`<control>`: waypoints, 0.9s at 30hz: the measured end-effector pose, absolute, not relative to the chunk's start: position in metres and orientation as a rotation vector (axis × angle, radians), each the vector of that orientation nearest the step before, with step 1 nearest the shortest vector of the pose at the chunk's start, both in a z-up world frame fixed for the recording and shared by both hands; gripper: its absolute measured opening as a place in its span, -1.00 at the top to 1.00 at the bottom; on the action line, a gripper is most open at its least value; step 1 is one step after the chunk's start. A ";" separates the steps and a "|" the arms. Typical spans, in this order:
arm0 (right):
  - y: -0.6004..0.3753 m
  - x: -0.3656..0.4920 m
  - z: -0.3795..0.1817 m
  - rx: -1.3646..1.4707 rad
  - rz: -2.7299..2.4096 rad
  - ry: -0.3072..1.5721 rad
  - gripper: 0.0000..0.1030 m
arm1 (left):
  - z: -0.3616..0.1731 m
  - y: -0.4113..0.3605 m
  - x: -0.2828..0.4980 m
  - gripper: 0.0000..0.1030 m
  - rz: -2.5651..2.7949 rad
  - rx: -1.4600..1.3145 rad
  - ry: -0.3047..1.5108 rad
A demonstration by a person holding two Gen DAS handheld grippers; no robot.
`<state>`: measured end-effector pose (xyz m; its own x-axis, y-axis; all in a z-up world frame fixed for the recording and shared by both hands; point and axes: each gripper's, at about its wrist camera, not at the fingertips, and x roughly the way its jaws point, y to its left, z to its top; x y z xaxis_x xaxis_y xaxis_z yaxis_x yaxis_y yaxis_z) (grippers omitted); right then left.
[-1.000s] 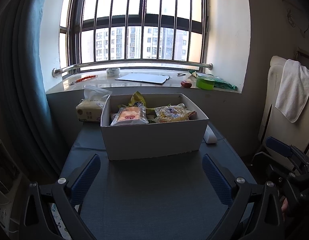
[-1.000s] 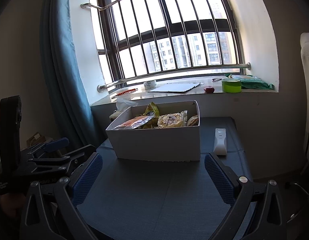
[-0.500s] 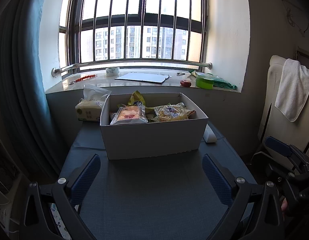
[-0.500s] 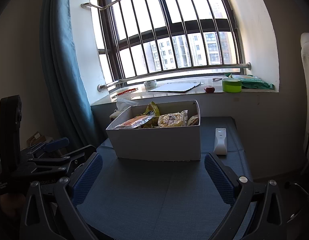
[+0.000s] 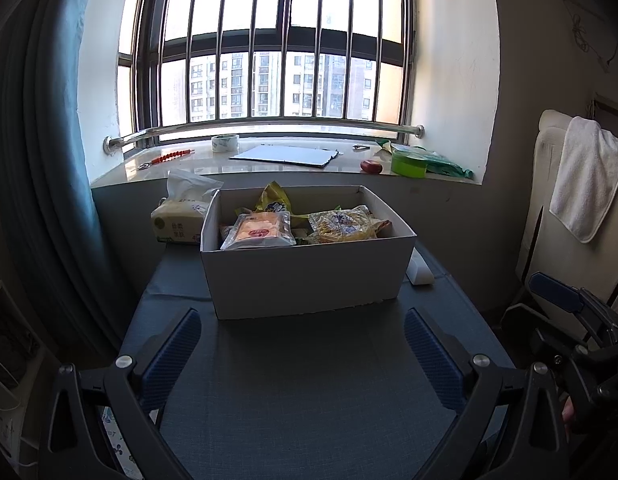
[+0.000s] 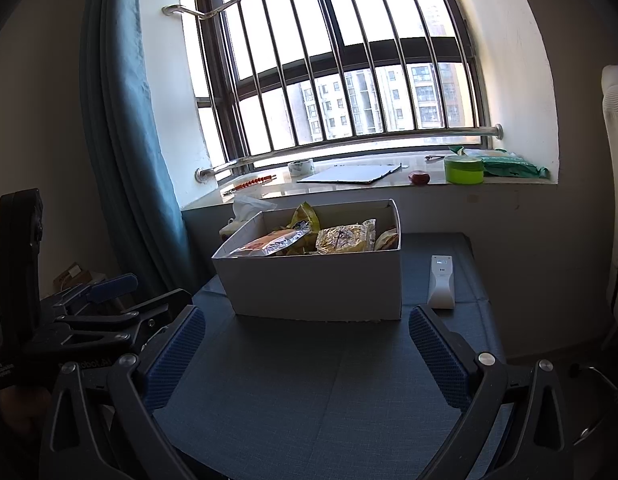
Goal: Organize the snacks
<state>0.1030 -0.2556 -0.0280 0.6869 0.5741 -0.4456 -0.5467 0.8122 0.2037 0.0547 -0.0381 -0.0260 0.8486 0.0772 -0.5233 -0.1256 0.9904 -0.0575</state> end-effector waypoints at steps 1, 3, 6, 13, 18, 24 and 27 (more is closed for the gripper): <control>-0.256 0.103 -0.028 0.056 0.628 0.518 -1.00 | -0.026 -0.038 0.055 -1.00 0.106 -0.090 0.547; -0.256 0.103 -0.029 0.055 0.629 0.519 -1.00 | -0.027 -0.038 0.055 -1.00 0.107 -0.089 0.549; -0.256 0.103 -0.028 0.055 0.628 0.518 -1.00 | -0.027 -0.038 0.055 -1.00 0.108 -0.089 0.550; -0.255 0.103 -0.028 0.055 0.629 0.518 -1.00 | -0.027 -0.038 0.055 -1.00 0.107 -0.088 0.552; -0.257 0.104 -0.030 0.053 0.631 0.519 -1.00 | -0.027 -0.038 0.055 -1.00 0.107 -0.087 0.553; -0.258 0.105 -0.030 0.053 0.634 0.522 -1.00 | -0.028 -0.038 0.054 -1.00 0.107 -0.085 0.552; -0.258 0.105 -0.030 0.052 0.633 0.522 -1.00 | -0.028 -0.038 0.054 -1.00 0.109 -0.086 0.554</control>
